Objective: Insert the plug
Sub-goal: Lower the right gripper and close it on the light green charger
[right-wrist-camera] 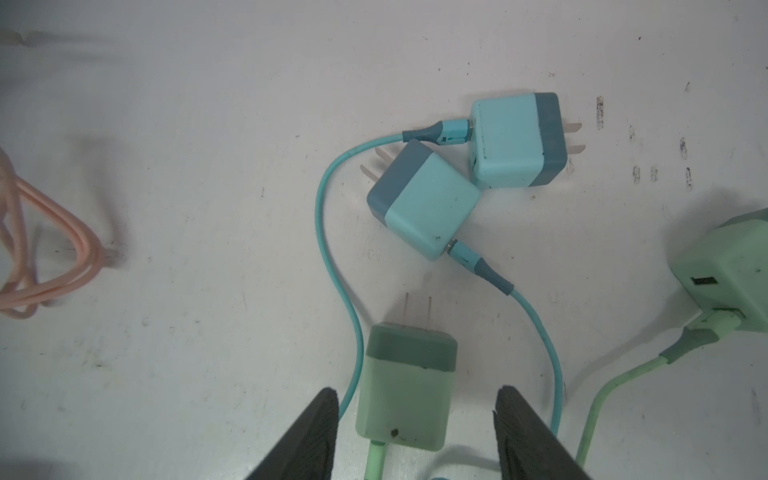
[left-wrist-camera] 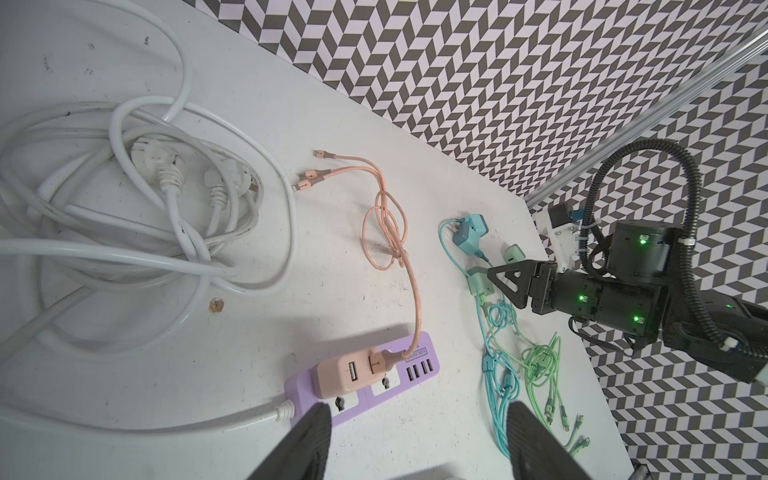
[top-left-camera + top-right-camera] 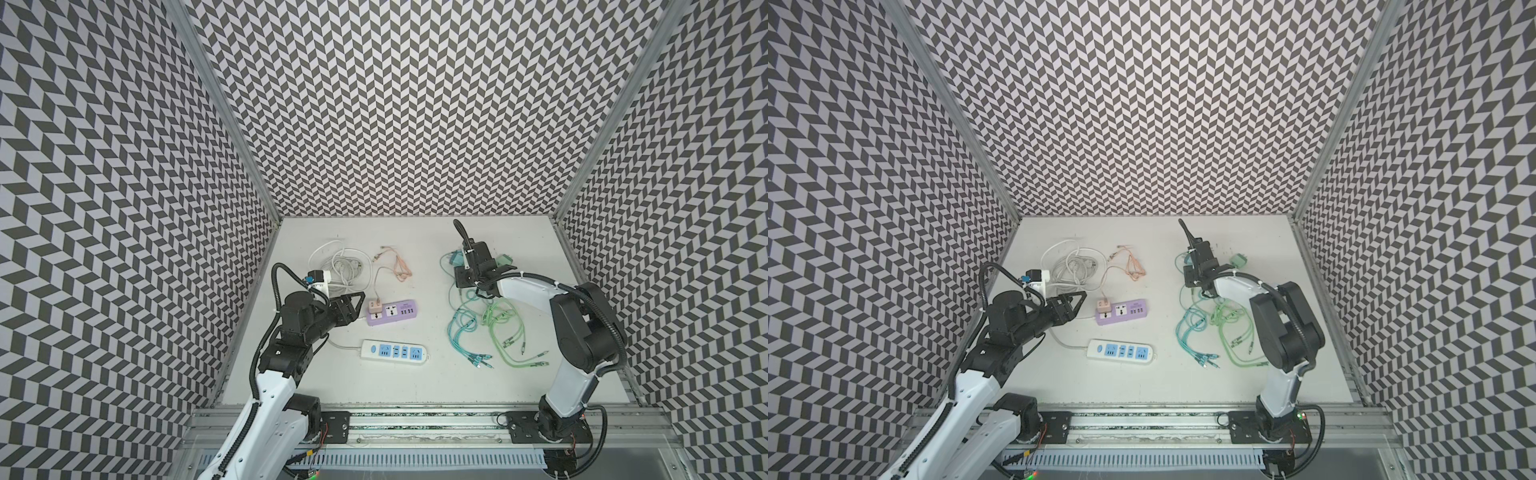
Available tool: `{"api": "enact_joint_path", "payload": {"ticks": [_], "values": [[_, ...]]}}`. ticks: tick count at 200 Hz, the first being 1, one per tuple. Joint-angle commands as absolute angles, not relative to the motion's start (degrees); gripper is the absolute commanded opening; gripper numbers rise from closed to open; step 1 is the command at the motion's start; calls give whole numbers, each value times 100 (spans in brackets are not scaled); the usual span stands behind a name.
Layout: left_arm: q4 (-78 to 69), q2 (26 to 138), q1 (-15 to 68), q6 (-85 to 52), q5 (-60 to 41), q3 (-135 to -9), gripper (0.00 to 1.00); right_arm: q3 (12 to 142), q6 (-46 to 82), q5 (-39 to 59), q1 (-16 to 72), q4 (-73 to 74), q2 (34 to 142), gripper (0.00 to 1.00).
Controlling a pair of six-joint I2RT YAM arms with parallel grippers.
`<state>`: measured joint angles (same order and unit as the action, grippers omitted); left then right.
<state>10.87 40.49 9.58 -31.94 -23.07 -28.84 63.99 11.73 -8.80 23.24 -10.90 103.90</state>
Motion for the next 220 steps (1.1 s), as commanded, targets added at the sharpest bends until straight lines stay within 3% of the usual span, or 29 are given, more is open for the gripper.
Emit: {"api": "enact_joint_path", "payload": {"ticks": [1,89,220], "values": [[1117,3995,913,-3125,-2347,-3000,69,6347,1332,-728,2267,-773,10477,59],[1074,3943,911,-3147,-2351,-2861,69,6295,1361,-459,2250,-682,10751,58],[1096,3913,910,-3161,-2338,-2832,69,6197,1388,-658,2235,-553,10854,46]]}}
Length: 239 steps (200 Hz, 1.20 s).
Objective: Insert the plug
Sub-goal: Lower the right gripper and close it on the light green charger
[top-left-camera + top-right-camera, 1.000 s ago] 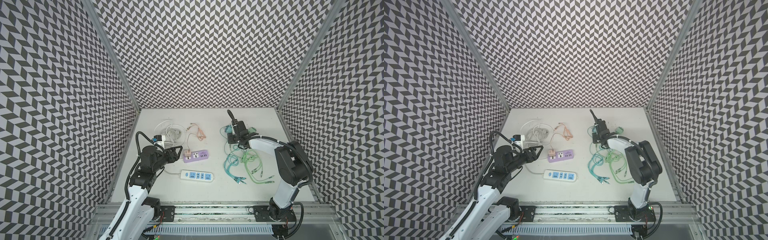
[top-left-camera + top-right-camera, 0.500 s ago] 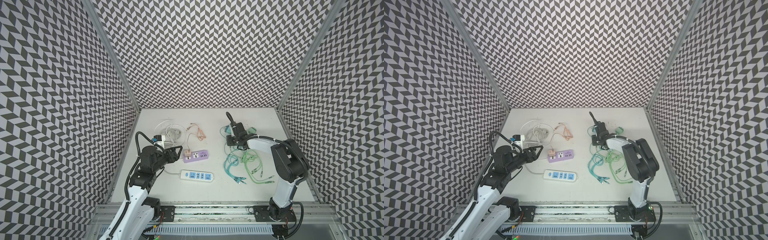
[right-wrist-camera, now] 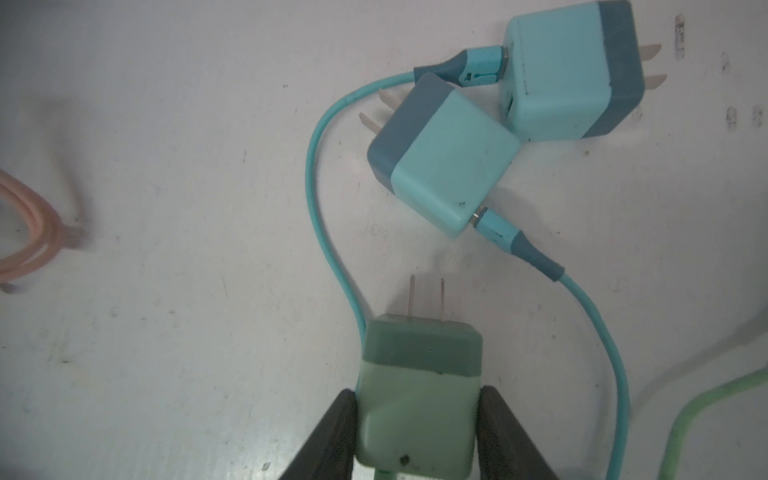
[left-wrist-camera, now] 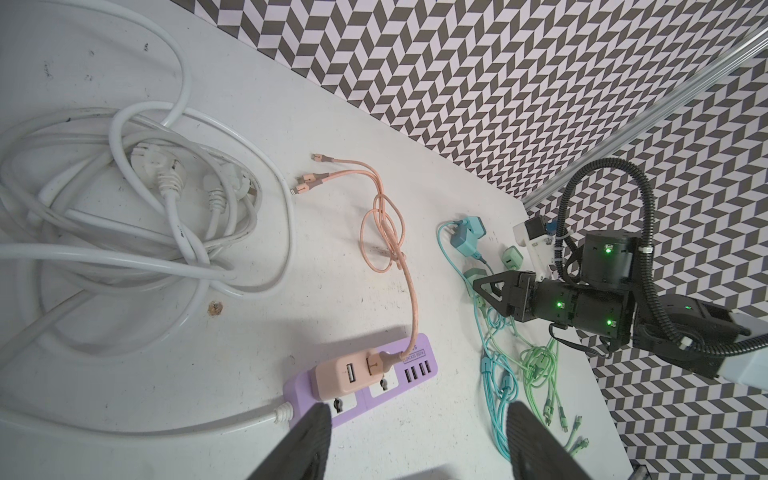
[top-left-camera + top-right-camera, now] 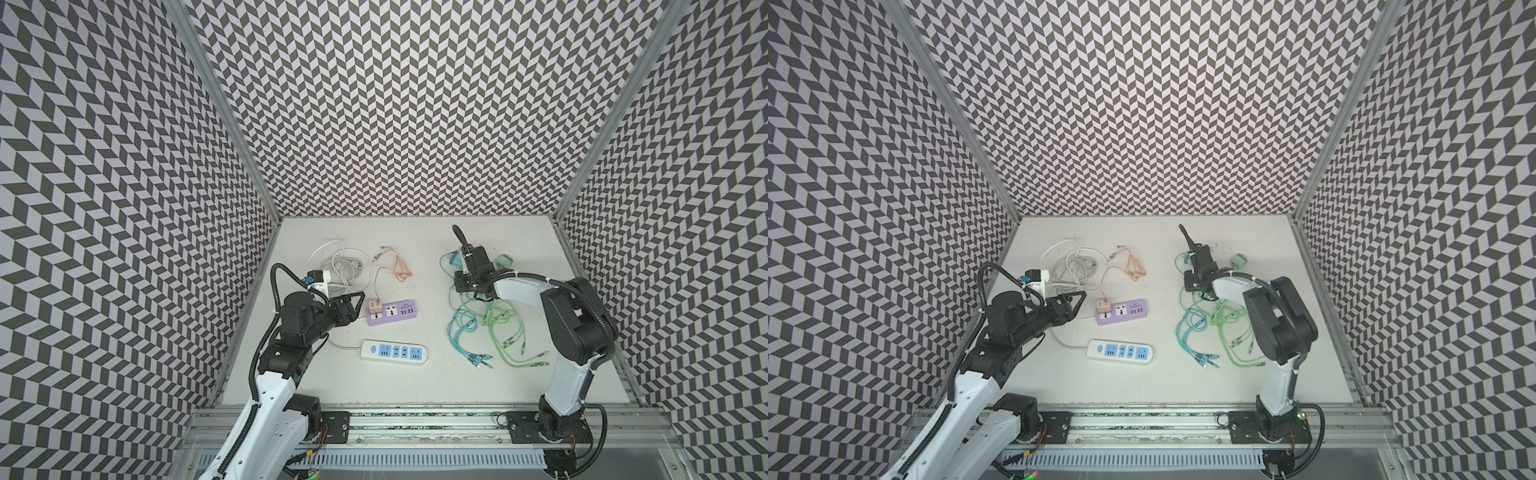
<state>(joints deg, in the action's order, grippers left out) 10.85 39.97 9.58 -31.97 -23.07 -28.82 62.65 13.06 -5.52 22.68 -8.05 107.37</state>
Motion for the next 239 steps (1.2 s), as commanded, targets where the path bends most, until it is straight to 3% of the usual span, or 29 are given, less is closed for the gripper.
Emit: {"api": "enact_joint_path", "payload": {"ticks": [1,70,142,176,193,239], "values": [[1093,3912,912,-3158,-2338,-2831,69,6197,1384,-659,2238,-549,10859,46],[1142,3911,912,-3132,-2321,-2855,69,6241,1340,-678,2197,-551,10998,46],[1113,3947,908,-3139,-2398,-2884,69,6116,1045,-573,2197,-506,10377,37],[996,3974,905,-3189,-2592,-2901,69,6073,767,-282,2197,-525,9930,35],[841,3951,904,-3185,-2825,-2886,74,6055,622,-98,2193,-550,9674,34],[597,3946,905,-3253,-3085,-2883,78,5978,183,937,2197,-611,9021,31]]}}
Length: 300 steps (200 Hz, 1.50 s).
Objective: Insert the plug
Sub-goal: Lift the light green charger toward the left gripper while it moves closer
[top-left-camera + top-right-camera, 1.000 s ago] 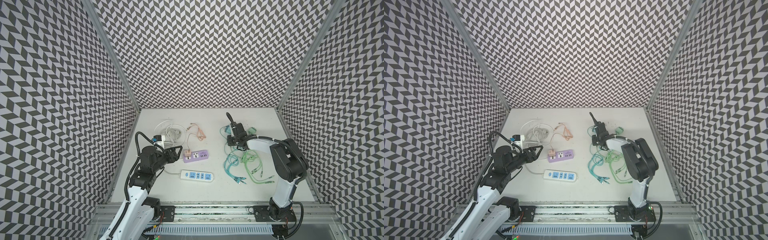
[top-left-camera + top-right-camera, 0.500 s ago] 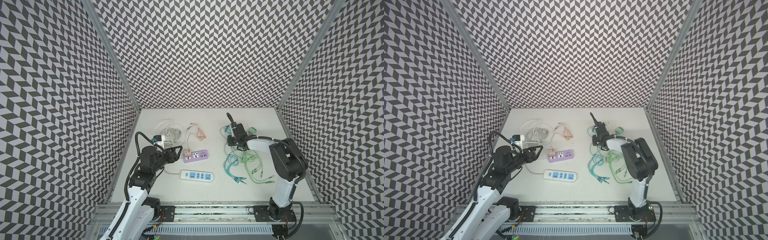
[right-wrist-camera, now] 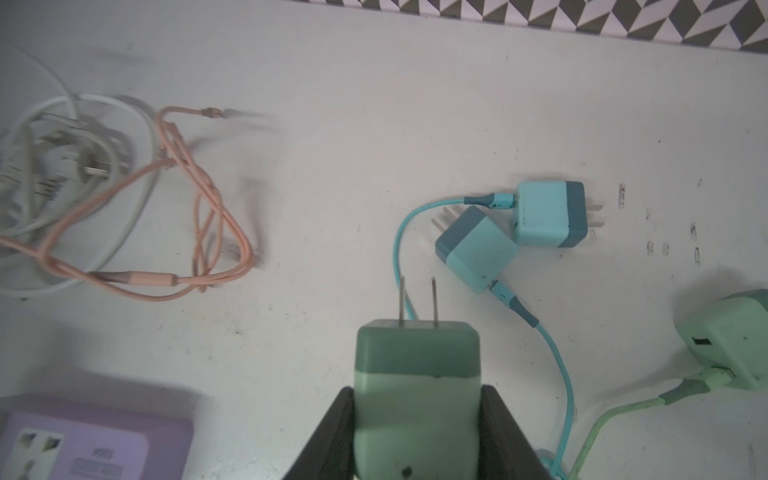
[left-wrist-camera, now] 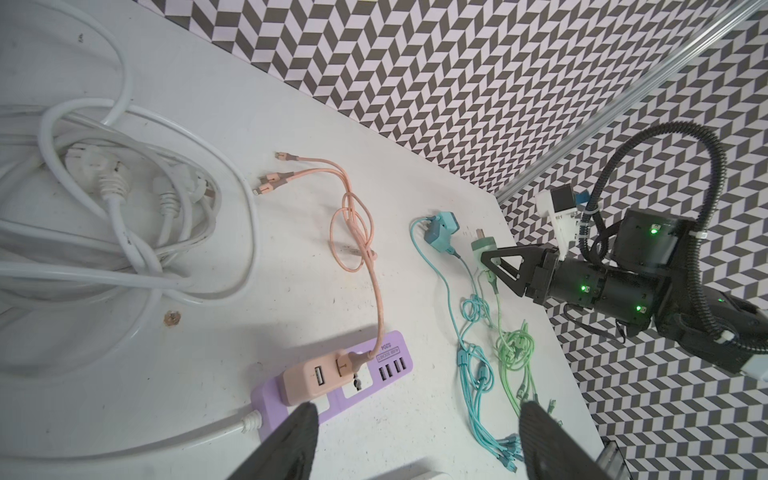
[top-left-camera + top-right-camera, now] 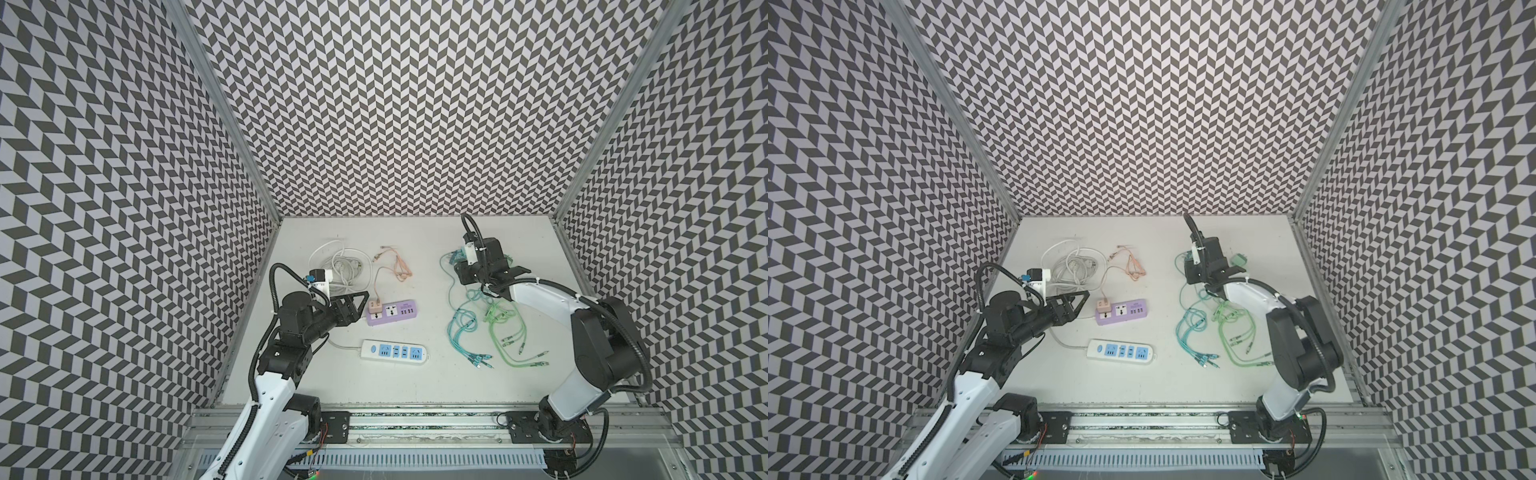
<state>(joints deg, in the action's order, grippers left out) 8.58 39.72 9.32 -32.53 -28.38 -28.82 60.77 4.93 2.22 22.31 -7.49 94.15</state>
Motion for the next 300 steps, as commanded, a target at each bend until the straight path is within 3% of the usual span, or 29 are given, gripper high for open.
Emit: {"api": "enact_joint_path", "payload": {"ticks": [1,57,104,179,300], "values": [[593,3955,905,-3257,-3085,-2883,78,5977,171,965,2197,-609,9011,31],[209,4376,910,-3211,-3944,-3010,81,5703,-471,2562,2317,-442,8148,31],[-118,4702,905,-3211,-4784,-3176,81,5475,-835,3127,2593,-270,7548,31],[-1031,5167,1178,-3524,-5811,-3231,83,5229,-1425,3357,3110,-240,7153,31],[-835,5870,2193,-3247,-5421,-3692,81,5334,-1984,3261,3869,-455,7137,32]]}}
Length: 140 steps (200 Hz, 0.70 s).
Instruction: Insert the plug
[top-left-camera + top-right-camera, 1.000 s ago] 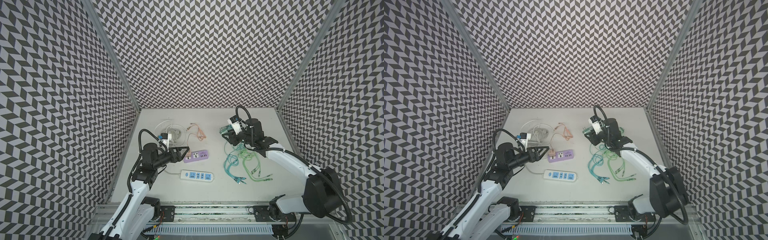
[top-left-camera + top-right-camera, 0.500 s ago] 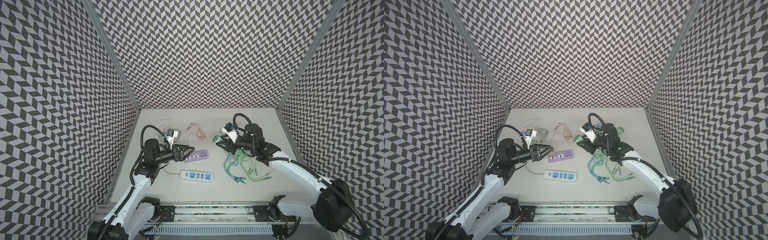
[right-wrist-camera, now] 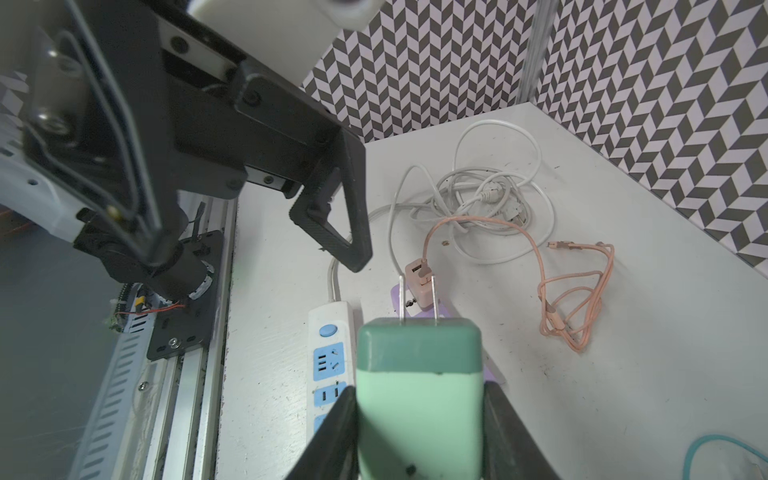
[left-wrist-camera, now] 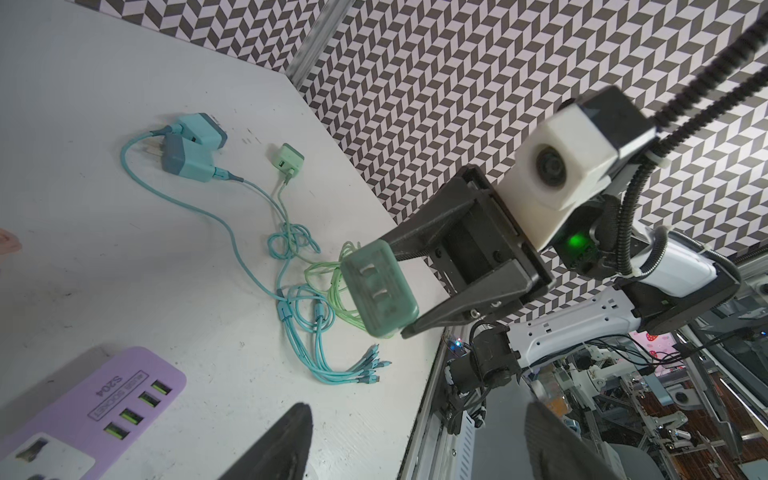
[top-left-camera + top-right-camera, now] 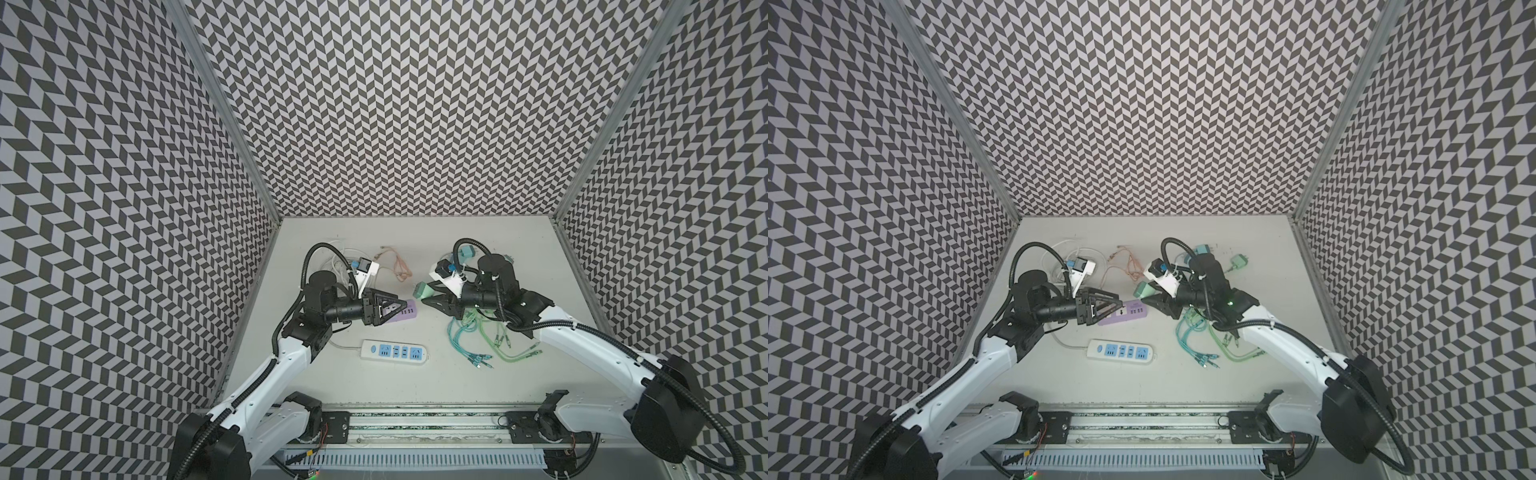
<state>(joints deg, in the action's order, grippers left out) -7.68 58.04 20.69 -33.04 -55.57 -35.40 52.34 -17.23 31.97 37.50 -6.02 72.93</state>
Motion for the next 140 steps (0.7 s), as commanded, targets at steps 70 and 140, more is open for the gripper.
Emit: {"api": "enact_joint_path", "payload": {"ticks": [70,140], "values": [[-951,6105,2396,-3376,-5349,-3759,73,5460,-2156,3150,4165,-625,7180,32],[-907,6256,2474,-3384,-5380,-3850,61,5607,-2286,2928,4358,-775,7238,31]]}}
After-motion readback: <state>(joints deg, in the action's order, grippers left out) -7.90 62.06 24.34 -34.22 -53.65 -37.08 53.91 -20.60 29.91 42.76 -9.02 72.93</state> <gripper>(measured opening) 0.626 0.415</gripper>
